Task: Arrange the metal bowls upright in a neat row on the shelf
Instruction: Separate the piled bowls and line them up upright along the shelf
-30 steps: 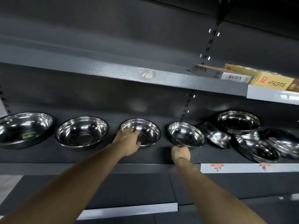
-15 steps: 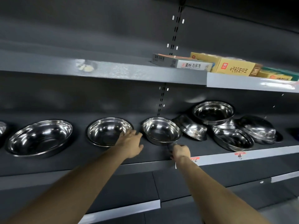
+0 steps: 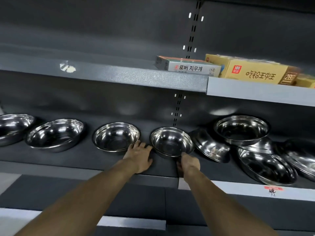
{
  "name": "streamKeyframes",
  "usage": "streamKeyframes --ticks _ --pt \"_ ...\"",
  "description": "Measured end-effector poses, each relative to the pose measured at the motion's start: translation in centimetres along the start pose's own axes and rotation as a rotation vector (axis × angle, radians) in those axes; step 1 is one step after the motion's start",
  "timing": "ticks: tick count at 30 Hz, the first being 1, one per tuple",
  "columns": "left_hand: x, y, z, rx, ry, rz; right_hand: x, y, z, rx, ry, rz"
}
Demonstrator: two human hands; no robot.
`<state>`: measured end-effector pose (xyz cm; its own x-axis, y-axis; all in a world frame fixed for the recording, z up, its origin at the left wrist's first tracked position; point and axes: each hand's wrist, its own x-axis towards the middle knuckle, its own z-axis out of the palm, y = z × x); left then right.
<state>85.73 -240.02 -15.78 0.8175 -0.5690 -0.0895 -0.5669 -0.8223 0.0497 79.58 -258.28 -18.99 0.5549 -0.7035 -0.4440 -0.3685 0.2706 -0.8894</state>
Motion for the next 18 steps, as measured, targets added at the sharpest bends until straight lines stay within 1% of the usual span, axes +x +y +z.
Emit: streamKeyframes --ticks 5,9,14,18 --pt "-0.6 -0.8 -1.5 0.068 0.055 -0.013 0.6 -0.4 0.3 0.038 0.02 -0.035" --pt "-0.8 -2.1 -3.0 0.051 0.131 -0.033 0.1 -1.0 1.2 0.03 0.012 -0.064" --pt "-1.6 -4.4 -3.5 0.03 0.13 -0.074 -0.3 -1.6 2.7 -0.035 0.01 -0.149" --pt "-2.2 -6.4 -4.0 0.038 0.173 -0.108 -1.0 -2.1 3.8 0.024 0.009 -0.18"
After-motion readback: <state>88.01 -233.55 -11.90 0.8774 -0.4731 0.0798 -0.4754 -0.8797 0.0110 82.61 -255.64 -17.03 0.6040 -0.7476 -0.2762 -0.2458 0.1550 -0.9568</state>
